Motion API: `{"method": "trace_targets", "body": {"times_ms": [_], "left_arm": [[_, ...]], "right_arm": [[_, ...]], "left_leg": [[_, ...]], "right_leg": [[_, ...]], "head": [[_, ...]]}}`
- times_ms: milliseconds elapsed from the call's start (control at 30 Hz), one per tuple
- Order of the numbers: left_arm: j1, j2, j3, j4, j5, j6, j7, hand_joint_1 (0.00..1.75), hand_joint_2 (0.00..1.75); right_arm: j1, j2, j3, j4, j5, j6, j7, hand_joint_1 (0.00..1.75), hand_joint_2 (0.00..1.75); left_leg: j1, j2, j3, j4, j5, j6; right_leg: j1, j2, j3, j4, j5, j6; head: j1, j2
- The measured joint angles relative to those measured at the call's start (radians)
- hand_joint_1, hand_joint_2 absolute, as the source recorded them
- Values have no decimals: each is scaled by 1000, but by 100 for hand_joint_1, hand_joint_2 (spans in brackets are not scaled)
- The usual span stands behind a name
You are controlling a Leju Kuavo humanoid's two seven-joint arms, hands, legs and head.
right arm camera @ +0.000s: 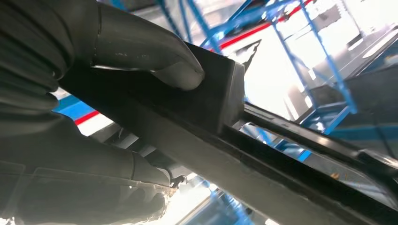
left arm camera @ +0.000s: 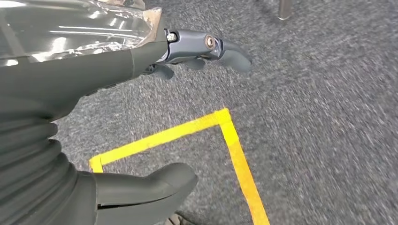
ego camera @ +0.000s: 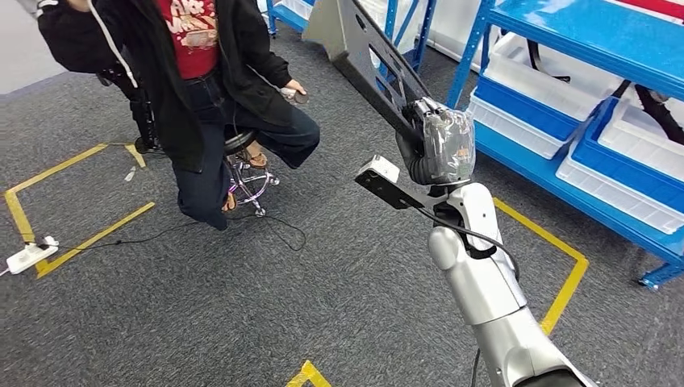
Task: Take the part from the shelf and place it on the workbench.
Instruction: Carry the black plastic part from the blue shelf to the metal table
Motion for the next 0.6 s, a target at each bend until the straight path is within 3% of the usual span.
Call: {"method": "trace_targets", "body": {"times_ms": [67, 100, 167, 200, 233, 267, 333, 400, 467, 533, 600], "left_arm": [[2, 1, 4, 0, -2, 0, -2, 0, 175], [2, 2, 6, 0, -3, 0, -3, 0, 175], [2, 4, 7, 0, -7, -1, -3, 0, 175], [2, 4, 7, 0, -9, -1, -3, 0, 175], [3, 4, 7, 0, -12, -1, -2, 0, 175], [4, 3, 7, 0, -14, -2, -1, 0, 175], [5, 2, 7, 0, -17, -2, 0, 0, 175], [4, 1, 7, 0, -17, -2, 0, 0, 175], [6, 1, 7, 0, -18, -2, 0, 0, 175], [9, 2, 8, 0, -18, -1, 2, 0, 175], [11, 2, 9, 0, -18, 0, 3, 0, 175]], "right_arm": [[3, -8, -11, -4, -14, 1, -11, 175, 175], [7, -15, -18, -5, -19, 0, -15, 175, 175], [19, -31, -33, -7, -28, 0, -21, 175, 175], [25, -38, -39, -8, -32, 0, -22, 175, 175], [30, -44, -44, -10, -35, 0, -24, 175, 175], [33, -48, -47, -13, -37, 0, -25, 175, 175], [33, -55, -54, -20, -41, 0, -25, 175, 175], [32, -60, -59, -26, -43, 1, -26, 175, 175], [31, -62, -62, -29, -44, 4, -26, 175, 175], [22, -63, -62, -30, -43, 15, -26, 175, 175], [2, -66, -62, -31, -42, 37, -23, 175, 175]], "left_leg": [[-2, -21, 2, -7, 7, 20], [-1, -32, 2, -9, 9, 27], [-3, -58, 0, -9, 10, 34], [-4, -73, 0, -9, 10, 35], [-6, -86, -1, -8, 10, 35], [-7, -99, 0, -7, 10, 35], [-8, -122, -1, -5, 10, 34], [-11, -140, -6, -2, 11, 28], [-14, -157, -12, -2, 14, 18], [-14, -144, -20, 9, 6, 10], [-13, -91, -56, 84, -40, 2]], "right_leg": [[-5, 35, -23, 54, -31, 3], [-8, 63, -54, 114, -58, -1], [-9, 95, -127, 255, -109, -6], [-9, 100, -151, 294, -118, -3], [-8, 103, -157, 294, -108, 3], [-8, 106, -143, 252, -84, 10], [-9, 132, -81, 108, -20, 21], [-9, 156, -42, 21, 16, 13], [-7, 150, -38, 13, 23, -3], [-15, 133, -36, 10, 28, -15], [-20, 115, -33, 7, 30, -30]], "head": [[1, 0], [2, 0], [5, 0], [5, 0], [5, 0], [5, 0], [5, 0], [4, 0], [4, 0], [2, 0], [-2, 0]]}}
